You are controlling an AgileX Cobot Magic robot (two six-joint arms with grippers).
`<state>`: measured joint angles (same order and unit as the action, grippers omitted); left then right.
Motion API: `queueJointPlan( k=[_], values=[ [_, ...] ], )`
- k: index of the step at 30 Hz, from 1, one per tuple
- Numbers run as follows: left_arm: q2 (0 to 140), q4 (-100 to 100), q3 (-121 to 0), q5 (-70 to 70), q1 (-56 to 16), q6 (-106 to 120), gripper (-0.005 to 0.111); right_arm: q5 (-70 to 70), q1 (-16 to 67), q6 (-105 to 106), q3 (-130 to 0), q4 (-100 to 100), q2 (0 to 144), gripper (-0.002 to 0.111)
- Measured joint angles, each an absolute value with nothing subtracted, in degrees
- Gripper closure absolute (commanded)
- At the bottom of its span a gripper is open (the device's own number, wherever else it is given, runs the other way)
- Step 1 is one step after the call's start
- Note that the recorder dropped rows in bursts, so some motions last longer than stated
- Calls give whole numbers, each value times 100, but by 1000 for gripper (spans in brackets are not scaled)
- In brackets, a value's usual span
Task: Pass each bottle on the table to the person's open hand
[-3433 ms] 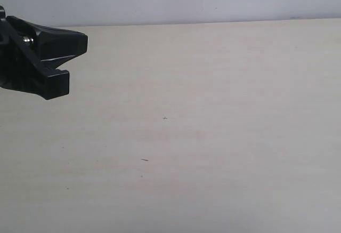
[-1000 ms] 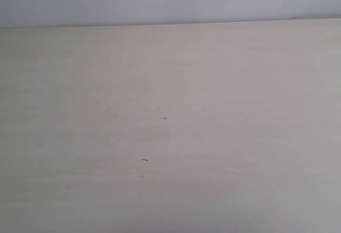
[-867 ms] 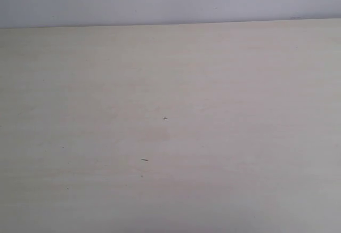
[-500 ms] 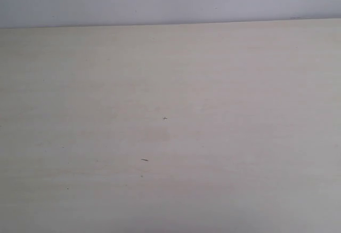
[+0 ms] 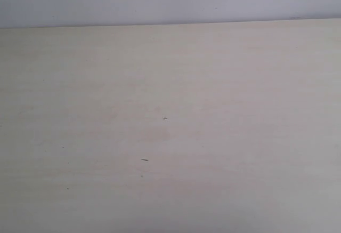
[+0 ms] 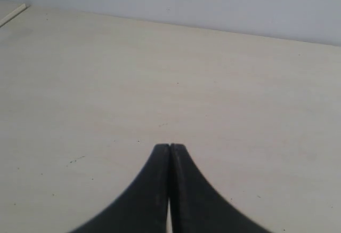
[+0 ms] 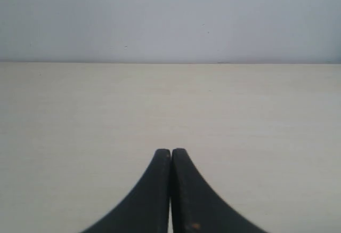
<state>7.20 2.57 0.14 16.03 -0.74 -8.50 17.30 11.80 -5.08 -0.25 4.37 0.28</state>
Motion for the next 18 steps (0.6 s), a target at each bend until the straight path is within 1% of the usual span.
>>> queueJointPlan(
  k=[9, 18],
  values=[
    [93, 265, 14, 1620, -74, -862, 106, 1730, 1180, -508, -25, 437, 28, 108],
    [33, 265, 14, 1620, -74, -862, 106, 1730, 1180, -519, -25, 437, 28, 108]
  ],
)
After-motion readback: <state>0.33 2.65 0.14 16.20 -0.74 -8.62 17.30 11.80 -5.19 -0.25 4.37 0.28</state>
